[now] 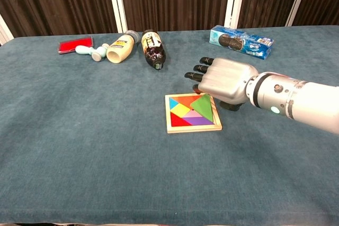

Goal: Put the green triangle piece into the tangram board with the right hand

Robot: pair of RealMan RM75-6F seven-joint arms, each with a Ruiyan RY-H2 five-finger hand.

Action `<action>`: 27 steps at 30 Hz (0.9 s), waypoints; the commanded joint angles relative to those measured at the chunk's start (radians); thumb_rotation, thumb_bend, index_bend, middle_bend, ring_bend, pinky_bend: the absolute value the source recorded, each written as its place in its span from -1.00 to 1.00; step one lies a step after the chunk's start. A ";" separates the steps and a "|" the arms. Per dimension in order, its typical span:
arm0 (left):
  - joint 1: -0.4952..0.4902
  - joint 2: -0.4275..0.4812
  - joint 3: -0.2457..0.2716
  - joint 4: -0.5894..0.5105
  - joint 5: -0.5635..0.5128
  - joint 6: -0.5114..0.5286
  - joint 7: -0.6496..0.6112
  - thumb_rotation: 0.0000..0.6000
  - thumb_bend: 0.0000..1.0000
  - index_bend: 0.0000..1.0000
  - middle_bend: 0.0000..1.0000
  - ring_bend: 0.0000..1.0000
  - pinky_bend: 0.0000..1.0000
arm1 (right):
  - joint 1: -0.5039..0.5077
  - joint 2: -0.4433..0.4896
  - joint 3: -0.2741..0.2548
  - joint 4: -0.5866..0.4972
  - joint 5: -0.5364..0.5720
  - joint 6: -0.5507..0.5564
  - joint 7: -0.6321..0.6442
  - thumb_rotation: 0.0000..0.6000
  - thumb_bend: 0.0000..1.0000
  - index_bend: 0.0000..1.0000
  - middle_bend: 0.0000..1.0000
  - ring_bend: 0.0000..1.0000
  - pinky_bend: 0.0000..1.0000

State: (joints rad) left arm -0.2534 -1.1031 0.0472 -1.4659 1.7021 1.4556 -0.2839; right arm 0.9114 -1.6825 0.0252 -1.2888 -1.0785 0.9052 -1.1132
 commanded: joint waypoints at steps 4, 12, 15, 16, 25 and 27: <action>-0.001 0.000 0.000 -0.001 0.000 -0.002 0.002 1.00 -0.13 -1.00 -1.00 -1.00 -1.00 | -0.005 0.013 -0.010 -0.015 -0.010 0.005 0.012 1.00 0.10 -0.25 -1.00 -1.00 -1.00; -0.003 0.001 0.000 -0.006 -0.001 -0.005 0.005 1.00 -0.13 -1.00 -1.00 -1.00 -1.00 | -0.010 0.027 -0.023 -0.039 -0.017 0.009 0.013 1.00 0.10 -0.23 -1.00 -1.00 -1.00; 0.001 0.000 0.002 -0.003 0.001 0.000 0.003 1.00 -0.13 -1.00 -1.00 -1.00 -1.00 | -0.010 0.027 -0.026 -0.043 -0.016 0.009 0.010 1.00 0.10 -0.23 -1.00 -1.00 -1.00; 0.001 0.000 0.002 -0.003 0.002 0.001 0.003 1.00 -0.13 -1.00 -1.00 -1.00 -1.00 | -0.010 0.028 -0.026 -0.045 -0.016 0.009 0.009 1.00 0.10 -0.23 -1.00 -1.00 -1.00; 0.000 0.000 0.002 -0.003 0.003 0.001 0.002 1.00 -0.13 -1.00 -1.00 -1.00 -1.00 | -0.011 0.034 -0.032 -0.064 -0.007 0.007 0.002 1.00 0.10 -0.22 -1.00 -1.00 -1.00; 0.001 0.001 0.002 -0.003 0.003 0.002 0.002 1.00 -0.13 -1.00 -1.00 -1.00 -1.00 | -0.011 0.035 -0.034 -0.064 -0.008 0.007 0.002 1.00 0.10 -0.22 -1.00 -1.00 -1.00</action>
State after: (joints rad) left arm -0.2523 -1.1021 0.0494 -1.4686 1.7047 1.4573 -0.2816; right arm 0.9006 -1.6480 -0.0089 -1.3527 -1.0860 0.9122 -1.1113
